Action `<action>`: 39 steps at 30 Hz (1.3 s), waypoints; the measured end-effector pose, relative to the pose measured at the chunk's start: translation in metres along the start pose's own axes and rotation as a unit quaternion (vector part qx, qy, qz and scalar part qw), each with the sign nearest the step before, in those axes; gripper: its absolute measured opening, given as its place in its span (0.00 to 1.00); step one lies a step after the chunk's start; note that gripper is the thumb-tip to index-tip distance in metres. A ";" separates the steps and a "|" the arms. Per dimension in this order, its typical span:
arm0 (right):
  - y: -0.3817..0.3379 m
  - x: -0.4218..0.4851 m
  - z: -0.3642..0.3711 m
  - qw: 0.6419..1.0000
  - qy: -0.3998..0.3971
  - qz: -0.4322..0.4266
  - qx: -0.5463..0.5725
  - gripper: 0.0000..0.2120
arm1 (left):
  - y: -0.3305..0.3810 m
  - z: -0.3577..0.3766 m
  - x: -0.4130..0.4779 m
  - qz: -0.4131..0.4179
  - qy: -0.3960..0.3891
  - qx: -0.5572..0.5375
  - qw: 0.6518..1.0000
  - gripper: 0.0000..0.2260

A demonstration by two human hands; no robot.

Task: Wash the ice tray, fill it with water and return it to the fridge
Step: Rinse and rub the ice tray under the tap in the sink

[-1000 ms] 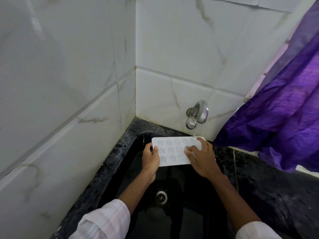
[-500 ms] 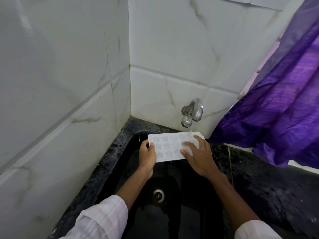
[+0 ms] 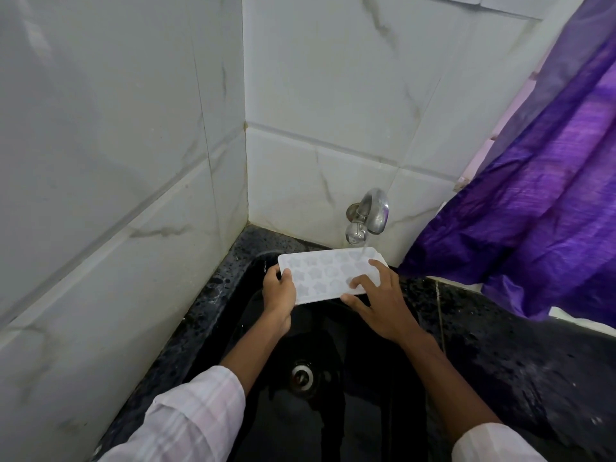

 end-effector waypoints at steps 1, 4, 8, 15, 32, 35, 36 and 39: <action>0.001 0.001 0.001 1.000 -0.004 0.003 -0.002 0.29 | -0.001 0.000 0.000 0.001 -0.001 0.001 1.000 0.14; 0.003 0.004 0.004 0.999 -0.001 -0.010 -0.042 0.32 | -0.002 -0.002 0.000 0.008 0.000 0.010 1.000 0.14; 0.004 0.006 0.003 0.996 -0.002 -0.027 -0.087 0.37 | -0.002 -0.006 0.001 0.011 0.008 0.009 1.000 0.14; 0.000 0.001 0.009 0.996 0.003 -0.014 -0.084 0.35 | 0.000 -0.004 -0.002 0.018 0.004 0.002 1.000 0.14; 0.025 -0.009 0.003 0.989 0.030 0.122 0.078 0.23 | -0.010 -0.017 -0.004 0.017 0.003 0.033 0.999 0.13; 0.048 -0.010 0.013 0.950 0.010 0.258 0.174 0.29 | -0.014 -0.026 -0.005 0.024 -0.003 0.049 0.998 0.12; 0.052 -0.012 0.019 0.934 -0.014 0.284 0.216 0.30 | -0.016 -0.029 -0.007 0.028 -0.010 0.055 0.998 0.12; 0.051 -0.024 0.029 0.900 -0.047 0.304 0.309 0.20 | -0.025 -0.040 -0.012 0.044 -0.033 0.078 0.995 0.12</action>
Point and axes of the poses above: each hand's wrist, its own x-axis towards the middle knuckle, its own z-axis out of the palm, y = z × x, the point moved 5 cm from there along x, towards the middle knuckle, and after that the axes turned 4 degrees about -x, right-handed, at the moved point
